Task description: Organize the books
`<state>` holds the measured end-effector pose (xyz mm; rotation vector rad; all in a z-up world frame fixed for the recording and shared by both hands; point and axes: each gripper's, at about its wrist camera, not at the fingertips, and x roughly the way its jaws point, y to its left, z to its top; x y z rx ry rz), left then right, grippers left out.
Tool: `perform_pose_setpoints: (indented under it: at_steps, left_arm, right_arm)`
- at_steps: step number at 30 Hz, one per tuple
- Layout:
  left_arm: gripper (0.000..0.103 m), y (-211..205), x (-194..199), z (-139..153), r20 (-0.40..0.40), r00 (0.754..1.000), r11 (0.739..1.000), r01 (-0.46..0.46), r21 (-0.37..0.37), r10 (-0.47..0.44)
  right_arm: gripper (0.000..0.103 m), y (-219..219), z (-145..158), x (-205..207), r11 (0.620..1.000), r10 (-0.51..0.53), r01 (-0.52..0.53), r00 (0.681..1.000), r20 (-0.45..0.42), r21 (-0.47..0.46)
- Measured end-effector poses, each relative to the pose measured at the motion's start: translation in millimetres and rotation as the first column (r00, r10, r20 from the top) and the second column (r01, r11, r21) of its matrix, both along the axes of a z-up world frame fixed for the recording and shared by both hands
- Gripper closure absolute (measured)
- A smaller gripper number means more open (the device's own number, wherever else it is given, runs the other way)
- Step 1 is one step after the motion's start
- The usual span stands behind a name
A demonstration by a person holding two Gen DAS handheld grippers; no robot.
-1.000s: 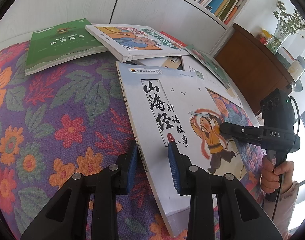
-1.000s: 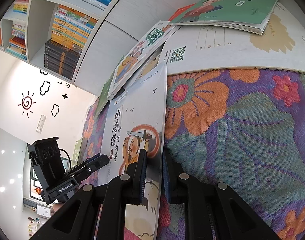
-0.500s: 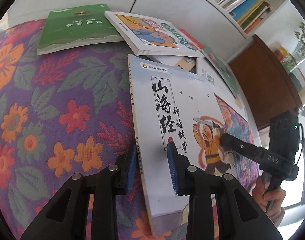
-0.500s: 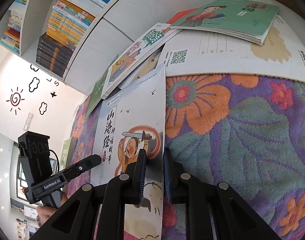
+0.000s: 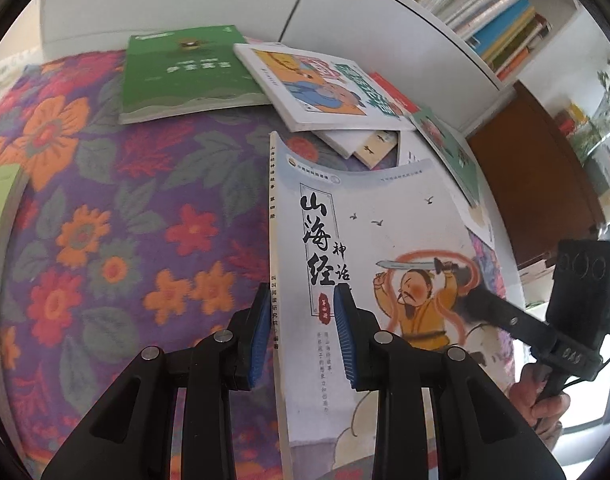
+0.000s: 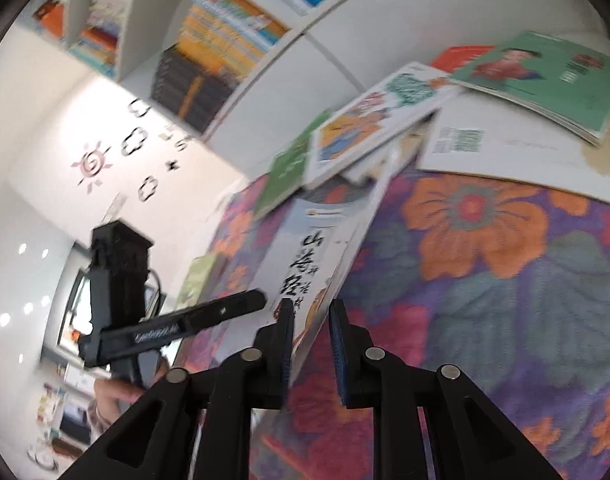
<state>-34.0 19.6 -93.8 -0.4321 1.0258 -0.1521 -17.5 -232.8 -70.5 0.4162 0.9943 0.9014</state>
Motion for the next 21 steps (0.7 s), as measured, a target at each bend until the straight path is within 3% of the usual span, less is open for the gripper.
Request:
perform_pose_setpoints:
  at_steps: [9,12,21]
  left_arm:
    - [0.075,34,-34,4,0.002,1.0,1.0,-0.024,0.005,0.024]
    - [0.075,58,-46,5,-0.002,0.999,0.998,-0.045,-0.04,0.044]
    - [0.075,107,-79,35,0.05,0.997,0.997,-0.064,-0.049,0.067]
  right_arm:
    - [0.085,46,2,-19,0.993,0.115,-0.114,0.993,0.019,-0.019]
    - [0.085,62,5,-26,0.987,0.161,-0.161,0.987,0.02,0.005]
    - [0.084,115,49,-62,0.973,0.227,-0.232,0.965,0.127,0.02]
